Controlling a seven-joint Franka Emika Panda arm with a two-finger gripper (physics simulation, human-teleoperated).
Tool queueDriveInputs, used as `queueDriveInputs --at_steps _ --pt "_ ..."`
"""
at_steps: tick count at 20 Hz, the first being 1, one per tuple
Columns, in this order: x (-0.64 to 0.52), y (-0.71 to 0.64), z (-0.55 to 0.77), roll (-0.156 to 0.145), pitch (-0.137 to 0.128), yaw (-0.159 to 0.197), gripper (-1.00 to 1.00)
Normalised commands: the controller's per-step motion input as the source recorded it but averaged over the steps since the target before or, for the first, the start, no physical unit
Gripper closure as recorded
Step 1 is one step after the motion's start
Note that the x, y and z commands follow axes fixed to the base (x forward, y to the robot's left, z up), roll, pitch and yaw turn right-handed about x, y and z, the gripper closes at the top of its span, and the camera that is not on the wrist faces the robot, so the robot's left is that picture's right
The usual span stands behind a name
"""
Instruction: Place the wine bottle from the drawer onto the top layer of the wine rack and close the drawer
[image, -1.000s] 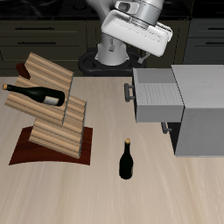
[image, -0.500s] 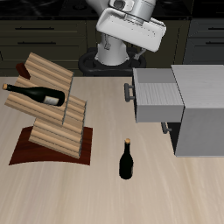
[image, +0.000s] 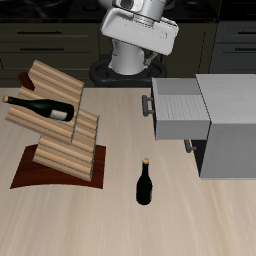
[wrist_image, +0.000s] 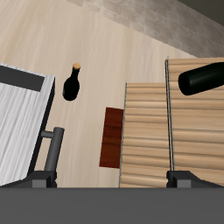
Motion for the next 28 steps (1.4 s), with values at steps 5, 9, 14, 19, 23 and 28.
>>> queueDriveInputs --at_steps 5,9,14,19,23,28 --pt "-0.06 -0.24 0.00 -0.044 0.012 0.020 -1.00" --pt "-0.06 -0.21 -0.05 -0.041 0.003 0.083 -1.00" --pt "-0.01 -0.28 -0.10 -0.056 0.030 0.069 -1.00" --pt "-0.09 -0.16 -0.11 -0.022 0.012 0.058 -1.00" --pt "-0.06 -0.23 -0.10 -0.045 0.017 0.080 -1.00" --pt "-0.03 -0.11 -0.08 -0.032 -0.001 0.128 -1.00"
